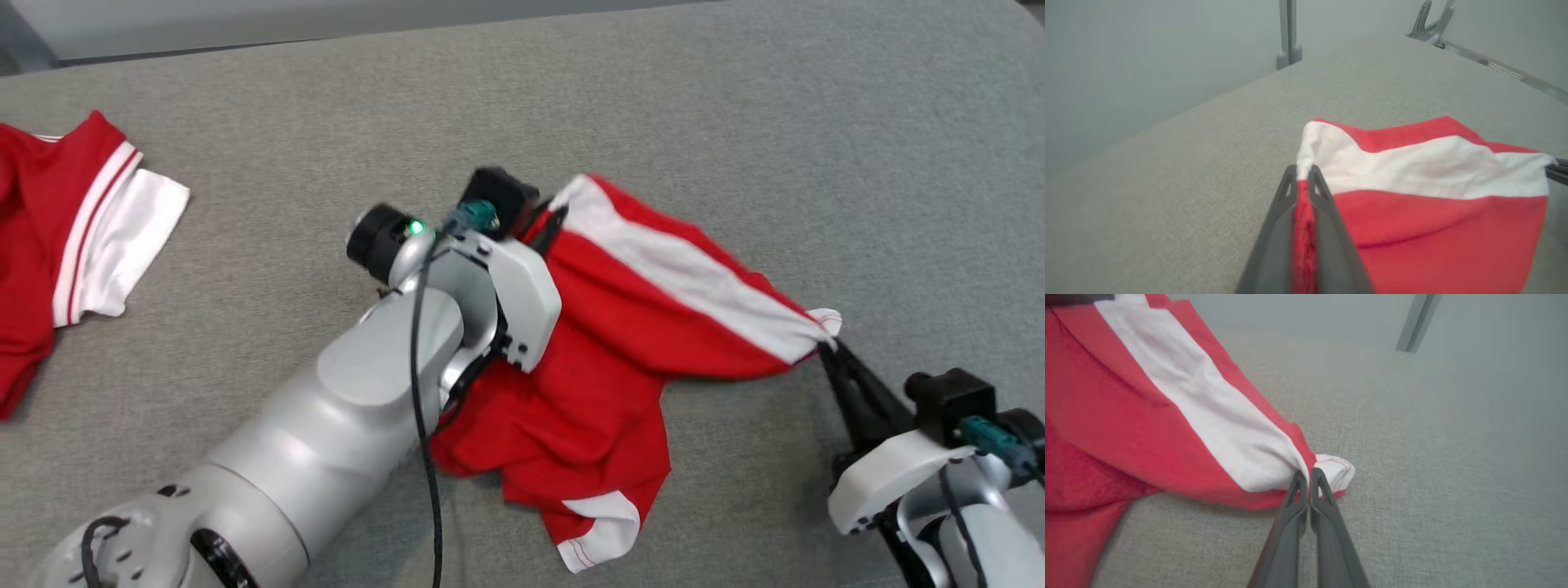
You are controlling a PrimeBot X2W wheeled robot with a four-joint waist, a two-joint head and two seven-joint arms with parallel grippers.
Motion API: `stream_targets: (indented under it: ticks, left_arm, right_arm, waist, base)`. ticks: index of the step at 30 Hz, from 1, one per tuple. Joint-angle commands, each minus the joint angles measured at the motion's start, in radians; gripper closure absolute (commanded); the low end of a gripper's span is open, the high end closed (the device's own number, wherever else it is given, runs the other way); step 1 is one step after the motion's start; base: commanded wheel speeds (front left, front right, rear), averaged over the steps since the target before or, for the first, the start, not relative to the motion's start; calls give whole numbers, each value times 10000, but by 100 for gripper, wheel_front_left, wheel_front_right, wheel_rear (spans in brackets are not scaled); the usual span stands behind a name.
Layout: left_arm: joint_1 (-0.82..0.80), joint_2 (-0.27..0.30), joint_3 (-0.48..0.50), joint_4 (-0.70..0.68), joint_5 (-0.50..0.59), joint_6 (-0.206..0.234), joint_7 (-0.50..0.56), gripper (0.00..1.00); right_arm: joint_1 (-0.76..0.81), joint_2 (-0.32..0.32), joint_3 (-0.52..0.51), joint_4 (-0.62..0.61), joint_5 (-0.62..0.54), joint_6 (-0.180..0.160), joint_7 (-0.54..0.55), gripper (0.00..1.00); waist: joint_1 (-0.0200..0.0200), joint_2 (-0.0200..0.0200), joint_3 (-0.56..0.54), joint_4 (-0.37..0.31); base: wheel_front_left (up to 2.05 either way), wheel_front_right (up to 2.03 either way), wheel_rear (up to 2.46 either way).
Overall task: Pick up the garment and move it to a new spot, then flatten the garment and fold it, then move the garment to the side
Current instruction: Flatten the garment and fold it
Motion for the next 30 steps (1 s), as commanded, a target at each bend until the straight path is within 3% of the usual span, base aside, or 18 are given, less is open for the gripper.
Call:
stream_targets:
  ticks: [1, 4, 10, 15, 16, 17, 18, 20, 21, 30]
  left_arm:
    - [-761, 81, 400, -182, -139, 59, -515, 100]
    - [-967, 81, 684, -136, -232, 73, -1354, 100]
    - [-630, 315, 1003, -199, -223, -194, -1721, 100]
    - [297, 1127, 1419, -1000, 46, -37, -1798, 100]
    - [499, 1286, 1620, -1329, 148, 60, -1801, 100]
    - [744, 1440, 1780, -1641, 260, 147, -1802, 100]
    - [998, 1580, 1912, -1946, 370, 209, -1803, 100]
    - [1451, 1794, 2170, -2515, 584, 345, -1804, 100]
    - [1645, 1877, 2286, -2776, 697, 419, -1805, 100]
    - [3005, 2395, 2906, -4259, 1278, 919, -1806, 100]
  right_arm:
    - [-225, -64, -114, -342, -220, 40, -269, 100]
    - [-188, 128, -488, -422, -425, 40, -348, 100]
    - [143, 85, -78, -484, 71, 40, 331, 100]
    - [436, -27, 18, -645, 555, 40, 484, 99]
    - [488, -31, 20, -677, 640, 40, 497, 86]
    - [532, -51, 1, -709, 711, 40, 498, 63]
    - [564, -74, 2, -736, 766, 40, 489, 52]
    - [613, -122, 9, -778, 884, 40, 463, 9]
    - [631, -148, 10, -790, 923, 40, 454, 0]
    - [947, -401, -264, -1148, 1543, 40, 368, 0]
  waist:
    - [0, 0, -150, 213]
    - [0, 0, -323, 527]
    - [0, 0, -455, 1129]
    - [0, 0, -405, 1591]
    - [0, 0, -393, 1665]
    - [0, 0, -382, 1732]
    - [0, 0, -375, 1778]
    - [0, 0, -362, 1858]
    - [0, 0, -362, 1885]
    - [0, 0, -437, 1992]
  base:
    - [0, 0, 0]
    - [0, 0, 0]
    - [0, 0, 0]
    - [0, 0, 0]
    - [0, 0, 0]
    - [0, 0, 0]
    - [0, 0, 0]
    - [0, 0, 0]
    - [0, 0, 0]
    - [0, 0, 0]
